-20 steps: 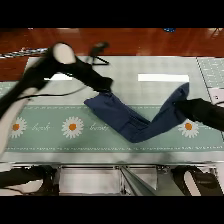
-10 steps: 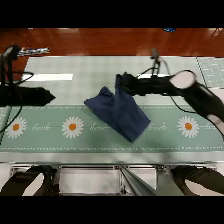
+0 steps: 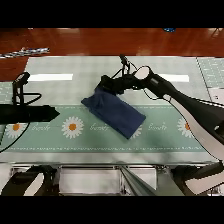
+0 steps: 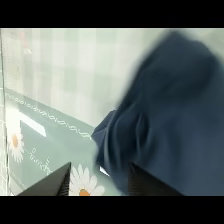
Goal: Fold the shirts.
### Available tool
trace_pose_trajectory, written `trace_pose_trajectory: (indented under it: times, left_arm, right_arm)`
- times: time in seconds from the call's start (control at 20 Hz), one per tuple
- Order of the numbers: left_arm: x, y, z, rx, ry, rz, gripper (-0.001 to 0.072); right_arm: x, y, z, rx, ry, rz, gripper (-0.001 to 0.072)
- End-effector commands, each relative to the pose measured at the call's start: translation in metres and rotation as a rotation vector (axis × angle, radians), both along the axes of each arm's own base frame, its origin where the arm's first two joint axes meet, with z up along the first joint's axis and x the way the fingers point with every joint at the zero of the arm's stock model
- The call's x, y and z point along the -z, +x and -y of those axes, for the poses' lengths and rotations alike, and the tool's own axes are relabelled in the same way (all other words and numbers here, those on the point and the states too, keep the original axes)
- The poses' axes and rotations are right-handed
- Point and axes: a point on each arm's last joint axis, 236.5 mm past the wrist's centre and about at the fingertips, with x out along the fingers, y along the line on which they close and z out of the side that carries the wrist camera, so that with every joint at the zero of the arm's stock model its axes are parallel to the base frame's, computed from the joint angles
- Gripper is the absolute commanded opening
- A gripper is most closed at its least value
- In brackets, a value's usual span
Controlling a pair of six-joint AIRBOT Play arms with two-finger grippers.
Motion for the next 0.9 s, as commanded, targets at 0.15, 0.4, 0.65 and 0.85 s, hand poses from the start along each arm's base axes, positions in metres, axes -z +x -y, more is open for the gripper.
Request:
trace_pose_trajectory:
  times: [0.15, 0.4, 0.65, 0.85]
  left_arm:
    - [-0.023, 0.043, -0.008, -0.096, -0.022, 0.177, 0.002]
    - [-0.053, 0.052, -0.005, -0.096, -0.048, 0.24, 0.0019]
    - [-0.051, 0.046, 0.001, -0.083, -0.068, 0.213, 0.0019]
    - [-0.051, 0.046, 0.001, -0.084, -0.069, 0.213, 0.002]
  right_arm:
    - [-0.016, -0.02, 0.049, -0.133, -0.105, -0.031, 0.0409]
    - [-0.089, -0.028, 0.226, 0.117, -0.618, 0.186, 0.0409]
    - [-0.038, -0.123, 0.328, 0.48, -0.741, 0.067, 0.0409]
    - [0.045, -0.173, 0.267, 0.514, -0.391, -0.144, 0.0409]
